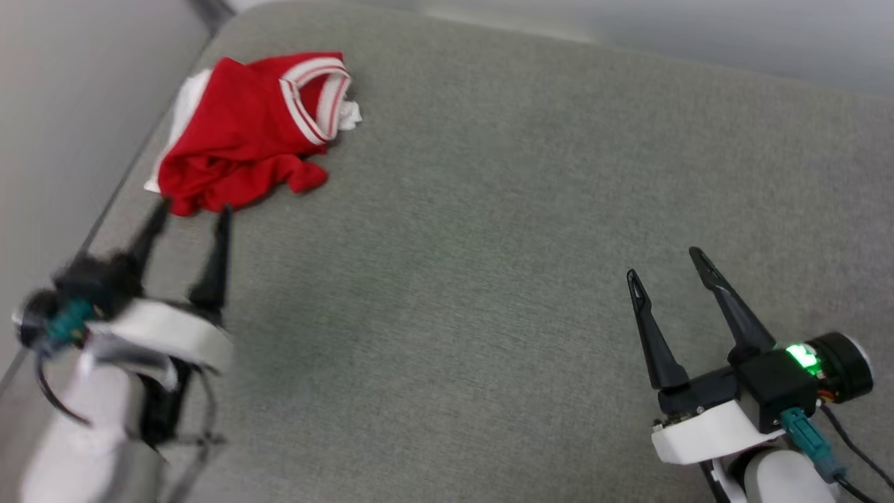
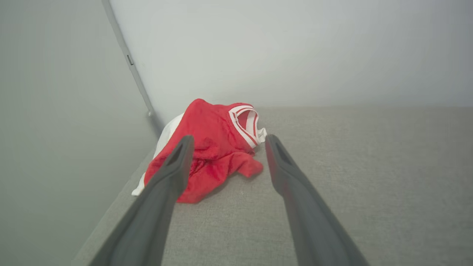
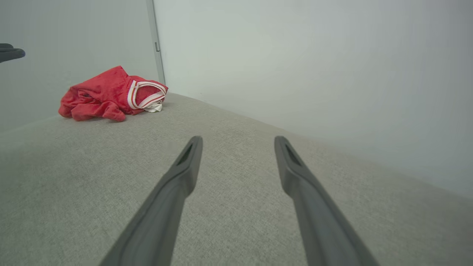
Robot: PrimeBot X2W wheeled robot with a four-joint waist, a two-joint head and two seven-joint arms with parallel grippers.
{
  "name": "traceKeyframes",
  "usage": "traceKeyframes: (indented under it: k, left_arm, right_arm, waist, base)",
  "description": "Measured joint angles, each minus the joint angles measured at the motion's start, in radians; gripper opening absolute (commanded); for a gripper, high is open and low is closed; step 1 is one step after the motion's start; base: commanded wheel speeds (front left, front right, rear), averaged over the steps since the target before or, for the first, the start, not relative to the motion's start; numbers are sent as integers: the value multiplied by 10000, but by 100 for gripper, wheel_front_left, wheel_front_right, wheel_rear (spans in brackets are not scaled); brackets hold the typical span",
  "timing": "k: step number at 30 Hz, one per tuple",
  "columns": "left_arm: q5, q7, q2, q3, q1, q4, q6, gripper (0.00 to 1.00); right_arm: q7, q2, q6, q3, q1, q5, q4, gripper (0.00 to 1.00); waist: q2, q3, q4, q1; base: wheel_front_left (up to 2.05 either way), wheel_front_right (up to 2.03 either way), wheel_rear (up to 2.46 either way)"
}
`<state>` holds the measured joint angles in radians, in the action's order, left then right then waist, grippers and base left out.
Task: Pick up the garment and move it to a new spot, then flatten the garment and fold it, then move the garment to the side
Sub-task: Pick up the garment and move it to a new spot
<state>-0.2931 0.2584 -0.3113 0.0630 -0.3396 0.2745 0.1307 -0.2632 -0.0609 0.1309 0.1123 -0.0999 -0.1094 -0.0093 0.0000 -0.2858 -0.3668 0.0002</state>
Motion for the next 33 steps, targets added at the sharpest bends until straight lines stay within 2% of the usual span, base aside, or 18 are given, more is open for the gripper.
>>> traceKeyframes:
  k: [3, 8, 13, 19, 22, 29, 30, 31, 33]
  left_arm:
    - [-1285, -740, -1300, 715, -1327, 794, 0, 100]
    - [-3338, -3185, -3313, 2188, -3169, 1724, 0, 100]
    - [-5053, -5313, -4558, 2989, -4566, 2485, 0, 100]
    - [-6744, -7164, -5283, 3455, -5474, 3055, 0, 100]
    - [-7093, -7503, -5597, 3572, -5731, 3214, 0, 100]
    - [-7678, -8038, -5822, 4015, -6144, 3473, 0, 100]
    - [-7810, -8146, -5823, 4061, -6195, 3547, 0, 53]
    - [-7898, -8218, -5835, 4138, -6267, 3547, -2, 0]
    - [-7938, -8174, -5862, 4274, -6331, 3509, -4, 0]
  right_arm:
    - [2, -148, 0, 4, -75, -128, -326, 100]
    - [176, -313, 0, -58, -384, -232, -974, 100]
    - [353, -380, 0, 6, -448, -263, -1467, 100]
    - [424, -382, 0, 54, -494, -420, -1804, 100]
    - [433, -355, 0, 86, -564, -510, -1860, 100]
    - [355, -303, 0, 8, -596, -591, -1964, 100]
    - [351, -295, 2, 4, -598, -596, -1965, 100]
    - [349, -291, 2, -12, -598, -619, -1965, 100]
    - [347, -278, 2, -29, -598, -671, -1939, 100]
  waist:
    - [0, -506, 308, 0]
    - [0, -1357, 843, 1]
    - [0, -2167, 1315, 1]
    - [0, -3012, 1813, 0]
    - [0, -3355, 2040, 0]
    - [0, -3893, 2417, 0]
    - [0, -3931, 2444, 0]
    - [0, -3955, 2460, 0]
    - [0, -3959, 2461, -1]
  base:
    - [0, 0, 0]
    - [0, 0, 0]
    - [0, 0, 0]
    - [0, 0, 0]
    - [0, 0, 0]
    - [0, 0, 0]
    - [0, 0, 0]
    - [0, 0, 0]
    - [0, 0, 0]
